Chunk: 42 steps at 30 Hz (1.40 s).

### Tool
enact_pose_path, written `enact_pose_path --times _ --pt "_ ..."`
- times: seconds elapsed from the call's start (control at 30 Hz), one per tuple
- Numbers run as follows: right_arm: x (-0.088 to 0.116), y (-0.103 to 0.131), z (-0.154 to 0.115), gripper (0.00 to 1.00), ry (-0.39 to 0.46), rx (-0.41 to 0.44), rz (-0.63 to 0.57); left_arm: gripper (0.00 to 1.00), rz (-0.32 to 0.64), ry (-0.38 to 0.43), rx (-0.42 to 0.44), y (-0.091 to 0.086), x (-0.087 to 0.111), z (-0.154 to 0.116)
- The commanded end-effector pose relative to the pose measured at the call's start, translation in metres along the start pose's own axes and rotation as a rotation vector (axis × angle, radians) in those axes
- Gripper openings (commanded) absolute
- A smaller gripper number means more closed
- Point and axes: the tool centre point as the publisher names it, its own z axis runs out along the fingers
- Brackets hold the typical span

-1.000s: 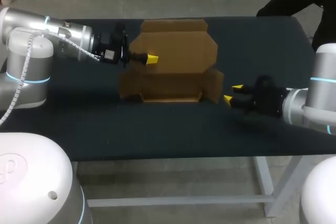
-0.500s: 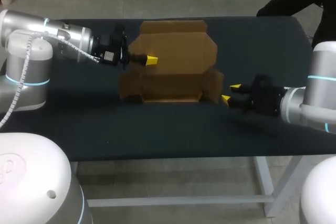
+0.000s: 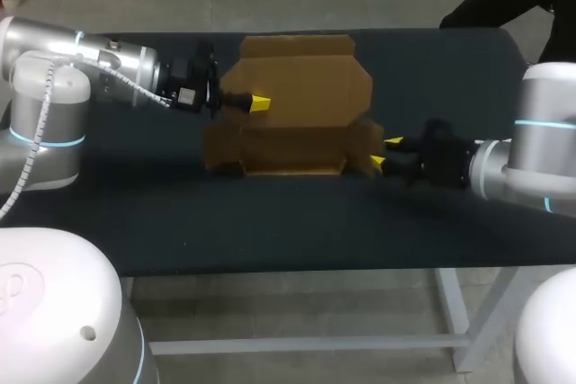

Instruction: Assemble the packaging by folding the flat box into shape, placing the metal phone stand inside, and closing the box properly

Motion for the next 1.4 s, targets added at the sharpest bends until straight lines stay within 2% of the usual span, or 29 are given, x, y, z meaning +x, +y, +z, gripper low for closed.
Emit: enact_pose_path --times 0.03,0.2,0.5,0.83,1.4 --pt "-0.004 0.0 0.021 0.57 0.012 0.014 -0.004 0.0 0.0 -0.001 -0.004 0.004 0.0 0.002" --pt "-0.003 0.002 0.032 0.55 0.028 0.012 -0.001 0.0 0.0 -0.001 -0.004 0.004 0.0 0.002" --pt "0.02 0.002 0.039 0.5 0.038 0.016 -0.017 0.0 0.0 -0.001 -0.004 0.004 0.0 0.002" --pt "0.043 0.004 0.038 0.5 0.022 0.023 -0.036 0.0 0.0 -0.001 -0.004 0.004 0.0 0.002" --pt "0.063 0.004 0.045 0.5 0.016 0.029 -0.025 0.0 0.0 -0.001 -0.004 0.004 0.0 0.002"
